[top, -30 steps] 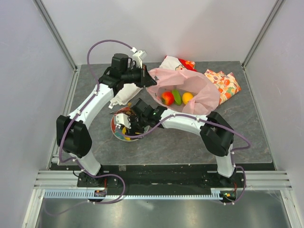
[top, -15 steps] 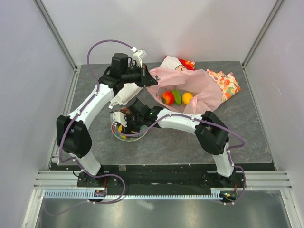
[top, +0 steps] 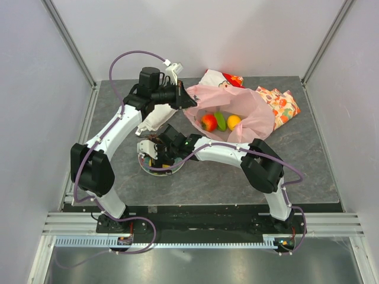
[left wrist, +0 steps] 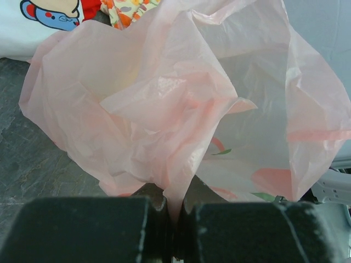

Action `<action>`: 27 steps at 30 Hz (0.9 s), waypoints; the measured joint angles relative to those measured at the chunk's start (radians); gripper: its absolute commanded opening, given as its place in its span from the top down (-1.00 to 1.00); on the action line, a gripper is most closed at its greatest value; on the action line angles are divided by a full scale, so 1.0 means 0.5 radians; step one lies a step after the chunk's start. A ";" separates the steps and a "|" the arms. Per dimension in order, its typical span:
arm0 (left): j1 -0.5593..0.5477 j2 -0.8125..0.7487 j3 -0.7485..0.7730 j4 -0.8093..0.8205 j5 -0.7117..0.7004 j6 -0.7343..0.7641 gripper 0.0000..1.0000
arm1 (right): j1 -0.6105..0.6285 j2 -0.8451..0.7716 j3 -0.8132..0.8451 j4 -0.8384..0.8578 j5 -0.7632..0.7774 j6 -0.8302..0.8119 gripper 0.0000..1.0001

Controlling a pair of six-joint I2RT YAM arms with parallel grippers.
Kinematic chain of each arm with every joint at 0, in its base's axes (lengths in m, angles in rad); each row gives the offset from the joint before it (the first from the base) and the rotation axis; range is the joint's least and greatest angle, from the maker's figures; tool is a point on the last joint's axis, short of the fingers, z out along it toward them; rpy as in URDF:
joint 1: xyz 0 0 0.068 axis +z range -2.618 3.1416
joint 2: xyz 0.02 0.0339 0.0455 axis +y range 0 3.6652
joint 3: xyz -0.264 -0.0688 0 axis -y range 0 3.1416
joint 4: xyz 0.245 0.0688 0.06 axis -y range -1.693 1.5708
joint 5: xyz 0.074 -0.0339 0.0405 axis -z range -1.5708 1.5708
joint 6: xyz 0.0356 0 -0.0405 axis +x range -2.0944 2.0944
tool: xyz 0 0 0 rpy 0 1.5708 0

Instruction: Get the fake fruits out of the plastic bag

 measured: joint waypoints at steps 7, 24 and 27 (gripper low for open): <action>0.000 0.000 0.000 0.035 0.038 -0.021 0.97 | 0.000 -0.002 0.053 -0.052 0.047 0.101 -0.96; 0.008 -0.077 -0.043 0.146 0.034 -0.103 0.97 | -0.480 -0.690 0.365 -0.805 0.027 0.256 -0.55; 0.014 -0.109 -0.062 0.124 0.031 -0.098 0.97 | -0.748 -0.710 0.443 -0.790 0.063 0.280 -0.45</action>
